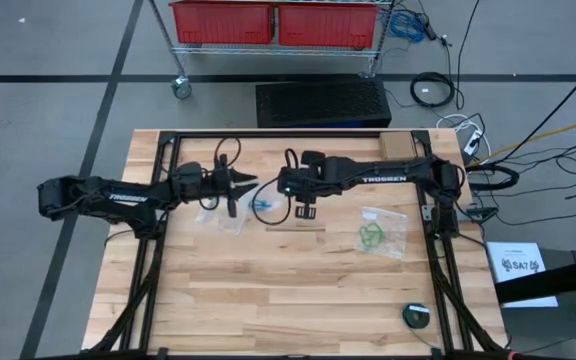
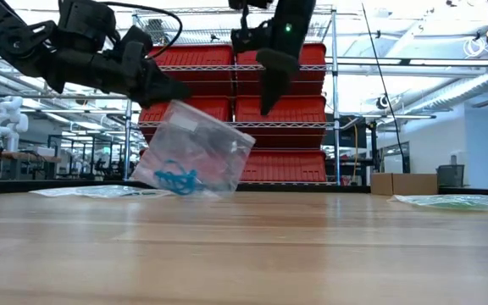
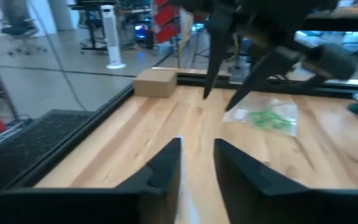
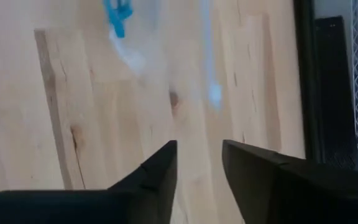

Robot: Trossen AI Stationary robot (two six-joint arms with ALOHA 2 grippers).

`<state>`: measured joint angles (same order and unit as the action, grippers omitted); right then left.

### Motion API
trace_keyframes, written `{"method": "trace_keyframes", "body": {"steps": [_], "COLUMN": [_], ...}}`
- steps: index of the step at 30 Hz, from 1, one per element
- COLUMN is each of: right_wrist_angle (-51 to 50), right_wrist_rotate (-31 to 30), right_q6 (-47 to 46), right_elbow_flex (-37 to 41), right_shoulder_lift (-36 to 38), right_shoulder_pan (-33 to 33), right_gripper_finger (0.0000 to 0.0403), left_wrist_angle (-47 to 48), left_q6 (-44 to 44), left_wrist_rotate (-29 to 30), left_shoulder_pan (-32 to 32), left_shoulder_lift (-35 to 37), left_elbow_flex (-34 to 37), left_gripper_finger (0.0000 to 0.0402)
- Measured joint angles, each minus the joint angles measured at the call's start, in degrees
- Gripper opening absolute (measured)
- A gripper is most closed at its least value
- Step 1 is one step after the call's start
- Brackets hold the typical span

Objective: Sort rubber bands
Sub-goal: Adjust the packed rubber bands and align them to the center of the table

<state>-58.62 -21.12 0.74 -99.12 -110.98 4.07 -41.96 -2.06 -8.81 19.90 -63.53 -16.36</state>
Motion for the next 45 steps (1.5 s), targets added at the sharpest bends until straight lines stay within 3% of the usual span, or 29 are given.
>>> {"method": "trace_keyframes", "body": {"steps": [5,10,14,19,24,35,45], "right_wrist_angle": [0.1,7.5,21.5,39.8,53.3,52.6,23.4], "right_wrist_rotate": [0.5,6.1,9.7,10.0,10.8,11.7,12.7], "right_q6": [0.5,0.6,0.8,-1.4,-4.4,-6.8,-9.2], "right_elbow_flex": [-1.4,1.4,8.7,18.5,24.5,24.6,25.1], "right_shoulder_lift": [0.1,-0.2,-0.4,-0.6,-2.4,-10.3,-0.7], "right_shoulder_pan": [1.3,3.6,4.7,4.7,4.4,4.5,1.2], "right_gripper_finger": [0.0148,0.0155,0.0112,0.0018,0.0009,0.0001,0.0], "left_wrist_angle": [0.3,-0.2,-0.1,1.4,3.8,11.1,13.1], "left_q6": [0.2,0.1,0.1,-0.1,-0.2,-0.1,-0.4], "left_wrist_rotate": [4.5,8.7,8.9,8.9,8.9,10.3,11.0], "left_shoulder_pan": [0.0,1.0,2.2,3.1,3.3,3.3,3.3], "left_shoulder_lift": [0.0,0.0,0.0,1.0,3.7,8.1,8.5], "left_elbow_flex": [0.0,-0.5,-1.1,-1.1,-1.1,-1.2,-1.2], "left_gripper_finger": [0.0152,0.0199,0.0211,0.0212,0.0212,0.0212,0.0212]}}
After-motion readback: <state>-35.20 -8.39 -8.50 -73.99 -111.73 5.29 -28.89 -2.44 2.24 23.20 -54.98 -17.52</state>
